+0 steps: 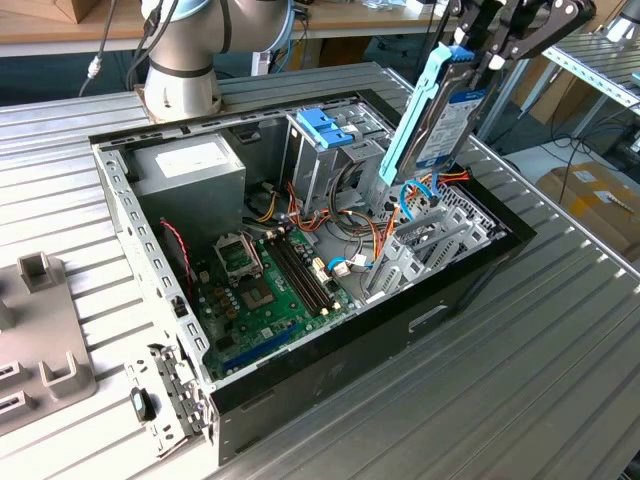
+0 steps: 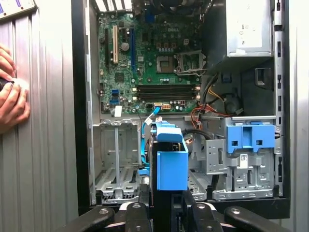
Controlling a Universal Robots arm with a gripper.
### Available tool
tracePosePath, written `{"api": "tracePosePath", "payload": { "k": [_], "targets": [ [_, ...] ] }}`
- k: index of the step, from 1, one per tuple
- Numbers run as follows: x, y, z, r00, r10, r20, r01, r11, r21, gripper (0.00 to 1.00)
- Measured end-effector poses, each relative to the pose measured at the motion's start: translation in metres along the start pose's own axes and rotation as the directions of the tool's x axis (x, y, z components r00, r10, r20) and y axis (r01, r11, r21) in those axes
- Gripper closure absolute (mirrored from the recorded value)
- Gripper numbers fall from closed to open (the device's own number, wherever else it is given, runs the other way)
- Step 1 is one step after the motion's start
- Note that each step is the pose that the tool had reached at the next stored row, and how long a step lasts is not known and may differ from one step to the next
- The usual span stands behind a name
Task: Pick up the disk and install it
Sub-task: 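Pick up the disk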
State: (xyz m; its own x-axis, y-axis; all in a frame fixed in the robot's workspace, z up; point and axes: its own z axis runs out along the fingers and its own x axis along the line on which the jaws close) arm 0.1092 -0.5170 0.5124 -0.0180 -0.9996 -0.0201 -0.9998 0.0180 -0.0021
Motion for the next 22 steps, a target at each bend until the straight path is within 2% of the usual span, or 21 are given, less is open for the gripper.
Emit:
{"api": "tracePosePath", "payload": {
  "k": [2, 5, 7, 12, 14, 16, 18, 22],
  "targets": [
    [0.0002, 0.0, -0.0042, 1.0, 0.0, 0.0, 0.0, 1.0, -0.0001, 0.65],
    [0.0068, -0.0002, -0.0049, 1.0, 0.0, 0.0001, 0.0, 1.0, 0.0, 0.65],
    [0.0196, -0.0006, -0.0051, 1.0, 0.0, 0.0001, 0.0, 1.0, 0.0, 0.65],
    [0.0397, -0.001, -0.0041, 1.0, 0.0, -0.0001, 0.0, 1.0, 0.0, 0.65],
    [0.0468, -0.0011, 0.0003, 1.0, 0.0, 0.0, 0.0, 1.0, 0.0005, 0.65],
    [0.0511, -0.0012, 0.0064, 1.0, 0.0, -0.0001, 0.0, 1.0, 0.0007, 0.65],
    [0.0525, -0.0012, 0.0101, 1.0, 0.0, 0.0, 0.0, 1.0, 0.0008, 0.65],
    [0.0526, -0.0012, 0.0113, 1.0, 0.0, 0.0, 0.0, 1.0, 0.0009, 0.65]
  ]
}}
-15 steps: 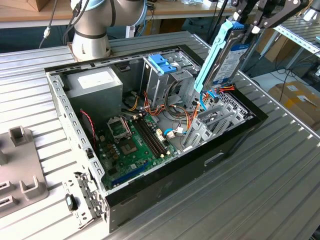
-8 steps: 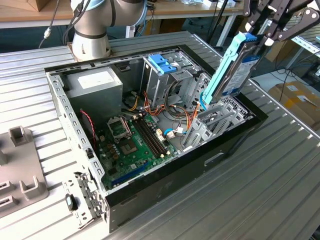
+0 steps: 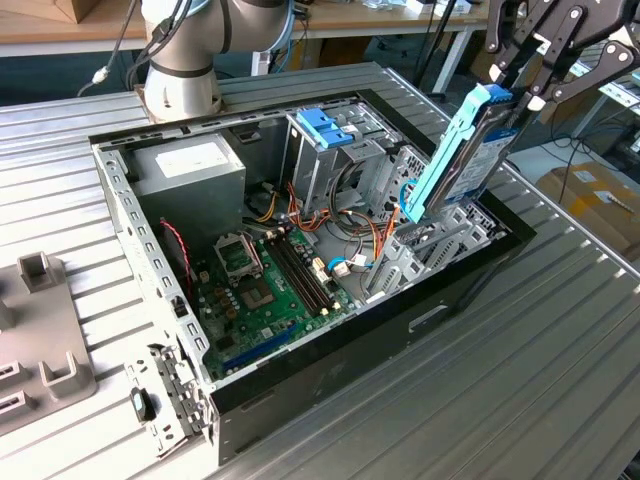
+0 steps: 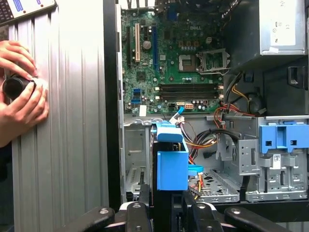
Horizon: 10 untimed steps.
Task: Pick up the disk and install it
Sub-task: 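Pick up the disk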
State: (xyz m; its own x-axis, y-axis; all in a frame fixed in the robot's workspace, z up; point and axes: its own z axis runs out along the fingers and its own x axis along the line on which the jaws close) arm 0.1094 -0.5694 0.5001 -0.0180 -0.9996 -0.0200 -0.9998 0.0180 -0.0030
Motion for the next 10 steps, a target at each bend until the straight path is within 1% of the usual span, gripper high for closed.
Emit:
{"api": "tracePosePath", "payload": {
  "k": [2, 6, 10],
  "targets": [
    [0.0, 0.0, 0.0001, 1.0, 0.0, 0.0001, 0.0, 1.0, 0.0, 0.65],
    [0.0001, 0.0, 0.0047, 1.0, 0.0, 0.0003, 0.0, 1.0, 0.0012, 0.65],
    [0.0001, 0.0, 0.0049, 1.0, 0.0, 0.0001, 0.0, 1.0, 0.0013, 0.65]
  ]
}}
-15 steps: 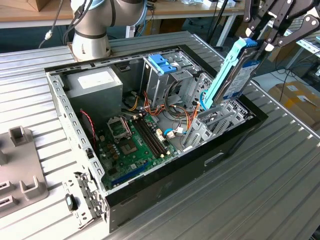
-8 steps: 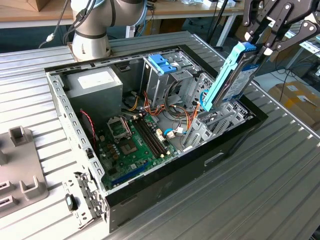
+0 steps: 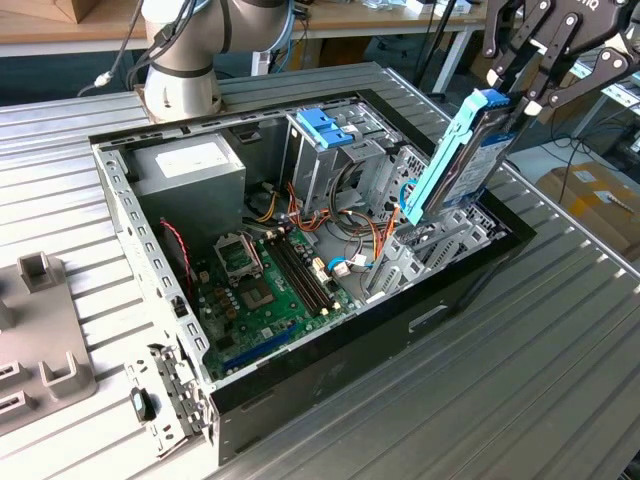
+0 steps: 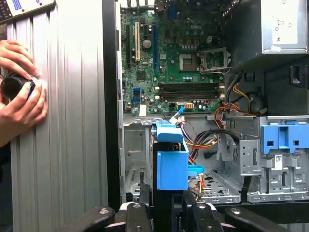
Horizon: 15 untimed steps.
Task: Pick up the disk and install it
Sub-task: 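Pick up the disk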
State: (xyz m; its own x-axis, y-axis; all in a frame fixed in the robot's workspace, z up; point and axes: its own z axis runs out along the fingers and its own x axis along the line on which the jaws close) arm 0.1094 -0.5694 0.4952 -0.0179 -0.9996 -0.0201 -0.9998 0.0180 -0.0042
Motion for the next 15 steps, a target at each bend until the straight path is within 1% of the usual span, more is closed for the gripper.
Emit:
{"api": "tracePosePath", "payload": {
  "k": [1, 4, 7, 10, 12, 15],
  "targets": [
    [0.0, 0.0, 0.0006, 1.0, 0.0, 0.0003, 0.0, 1.0, 0.0, 0.65],
    [0.0001, 0.0, 0.0045, 1.0, 0.0, 0.0002, 0.0, 1.0, 0.0034, 0.65],
    [0.0002, 0.0, 0.0076, 1.0, 0.0, 0.0002, 0.0, 1.0, 0.0043, 0.65],
    [0.0002, 0.0, 0.0084, 1.0, 0.0, 0.0001, 0.0, 1.0, 0.0043, 0.65],
    [0.0002, -0.0009, 0.0105, 1.0, 0.0, 0.0002, 0.0, 1.0, 0.0043, 0.65],
    [0.0002, -0.0009, 0.0106, 1.0, 0.0, 0.0001, 0.0, 1.0, 0.0043, 0.65]
  ]
}}
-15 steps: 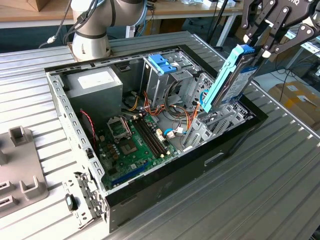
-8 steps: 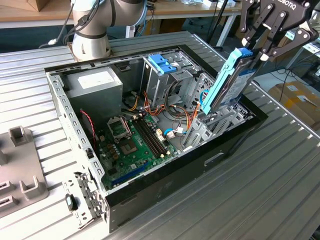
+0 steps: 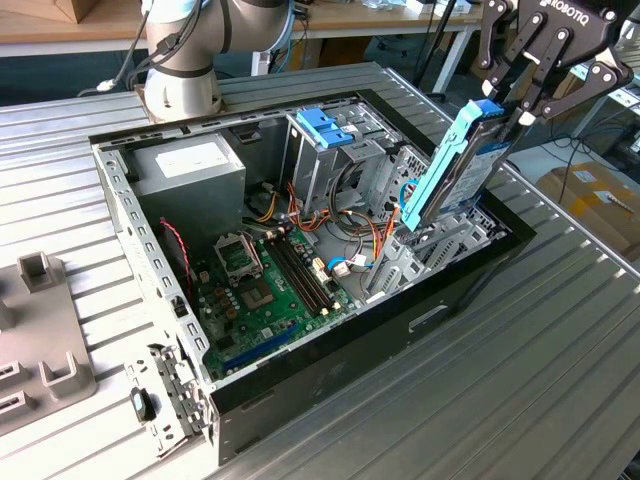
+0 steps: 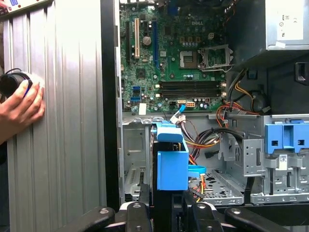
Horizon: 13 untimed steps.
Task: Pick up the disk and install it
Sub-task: 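Pick up the disk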
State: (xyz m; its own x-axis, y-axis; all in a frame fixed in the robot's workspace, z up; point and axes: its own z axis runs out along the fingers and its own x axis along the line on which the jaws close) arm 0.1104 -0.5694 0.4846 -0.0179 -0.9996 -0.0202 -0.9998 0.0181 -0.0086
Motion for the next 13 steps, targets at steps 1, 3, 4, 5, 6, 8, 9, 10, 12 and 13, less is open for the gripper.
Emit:
{"api": "tracePosePath", "payload": {
  "k": [1, 3, 4, 5, 6, 8, 9, 10, 12, 13],
  "targets": [
    [0.0, 0.0, 0.0001, 1.0, 0.0, 0.0, 0.0, 1.0, 0.0, 0.65],
    [0.0, 0.0, 0.0001, 1.0, 0.0, 0.0, 0.0, 1.0, 0.0, 0.65],
    [0.0, -0.0001, 0.0002, 1.0, 0.0, 0.0, 0.0, 1.0, 0.0, 0.65],
    [0.0, -0.0001, 0.0002, 1.0, 0.0, 0.0, 0.0, 1.0, 0.0, 0.65],
    [0.0, -0.0001, 0.0002, 1.0, 0.0, 0.0, 0.0, 1.0, 0.0, 0.65],
    [0.0, -0.0001, 0.0014, 1.0, 0.0, 0.0004, 0.0, 1.0, 0.0001, 0.65],
    [0.0001, -0.0001, 0.0025, 1.0, 0.0, 0.0001, 0.0, 1.0, 0.0009, 0.65],
    [0.0001, -0.0002, 0.0033, 1.0, 0.0, 0.0003, 0.0, 1.0, 0.0021, 0.65],
    [0.0001, -0.0001, 0.0057, 1.0, -0.001, 0.0003, 0.001, 0.9999, 0.0125, 0.65],
    [0.0002, 0.0, 0.0066, 1.0, -0.002, 0.0004, 0.002, 0.9998, 0.0177, 0.65]
  ]
}}
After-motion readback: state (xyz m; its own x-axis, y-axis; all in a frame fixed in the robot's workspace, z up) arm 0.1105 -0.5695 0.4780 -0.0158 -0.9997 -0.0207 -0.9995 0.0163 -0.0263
